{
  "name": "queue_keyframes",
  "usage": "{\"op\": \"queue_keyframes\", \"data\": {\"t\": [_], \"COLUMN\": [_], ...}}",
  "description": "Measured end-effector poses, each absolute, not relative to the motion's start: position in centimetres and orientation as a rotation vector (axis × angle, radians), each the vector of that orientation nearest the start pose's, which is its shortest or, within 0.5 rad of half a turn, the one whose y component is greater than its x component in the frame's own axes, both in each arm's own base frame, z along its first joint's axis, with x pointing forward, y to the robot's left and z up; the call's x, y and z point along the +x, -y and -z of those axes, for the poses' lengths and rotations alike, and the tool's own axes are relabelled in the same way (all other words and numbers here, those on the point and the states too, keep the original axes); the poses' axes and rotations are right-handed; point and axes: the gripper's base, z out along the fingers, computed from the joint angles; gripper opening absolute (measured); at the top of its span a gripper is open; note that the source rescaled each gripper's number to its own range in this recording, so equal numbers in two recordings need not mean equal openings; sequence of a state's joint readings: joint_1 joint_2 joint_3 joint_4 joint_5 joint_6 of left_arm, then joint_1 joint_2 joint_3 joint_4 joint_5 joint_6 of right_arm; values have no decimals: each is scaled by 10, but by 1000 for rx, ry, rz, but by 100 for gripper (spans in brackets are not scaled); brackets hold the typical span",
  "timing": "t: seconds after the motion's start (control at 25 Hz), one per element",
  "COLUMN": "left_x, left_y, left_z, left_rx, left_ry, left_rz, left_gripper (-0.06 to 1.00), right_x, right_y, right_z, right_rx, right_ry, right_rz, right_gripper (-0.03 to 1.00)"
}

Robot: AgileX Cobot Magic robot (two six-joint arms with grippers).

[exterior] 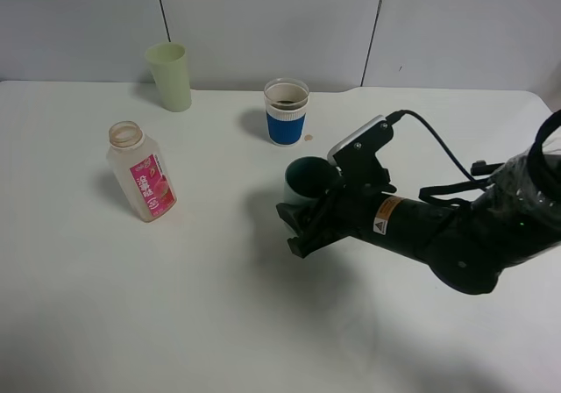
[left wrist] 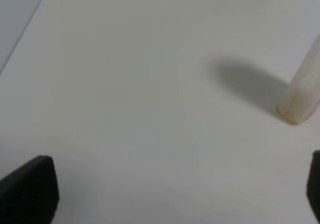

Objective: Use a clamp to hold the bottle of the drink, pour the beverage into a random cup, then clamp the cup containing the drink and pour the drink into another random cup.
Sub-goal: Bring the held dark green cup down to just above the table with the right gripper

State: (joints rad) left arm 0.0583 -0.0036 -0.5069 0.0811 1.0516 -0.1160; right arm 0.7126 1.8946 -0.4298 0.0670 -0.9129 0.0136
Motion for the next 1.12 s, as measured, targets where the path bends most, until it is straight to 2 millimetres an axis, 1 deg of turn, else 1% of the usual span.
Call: {"op": "queue_keyframes", "data": {"t": [0.56, 0.84, 1.04, 1.12], "left_x": [-6, -6, -6, -6], "left_y": [-6, -6, -6, -6], "left_z": [-280, -280, -280, -280], "left_rx": [-180, -180, -180, -180], "left_ry": [-2015, -2015, -2015, -2015], "left_rz": [-60, -60, -60, -60], "left_gripper": [100, 100, 100, 100], "right_x": [214, 216, 221, 221], "right_y": [-178, -175, -169, -170], "right_z": [-96, -97, -84, -84], "right_rx": [-725, -702, -618, -611], "right_ry": [-1912, -1906, -1942, -1939], "right_rz": [-361, -354, -374, -387], "right_gripper": [0, 0, 0, 0]}}
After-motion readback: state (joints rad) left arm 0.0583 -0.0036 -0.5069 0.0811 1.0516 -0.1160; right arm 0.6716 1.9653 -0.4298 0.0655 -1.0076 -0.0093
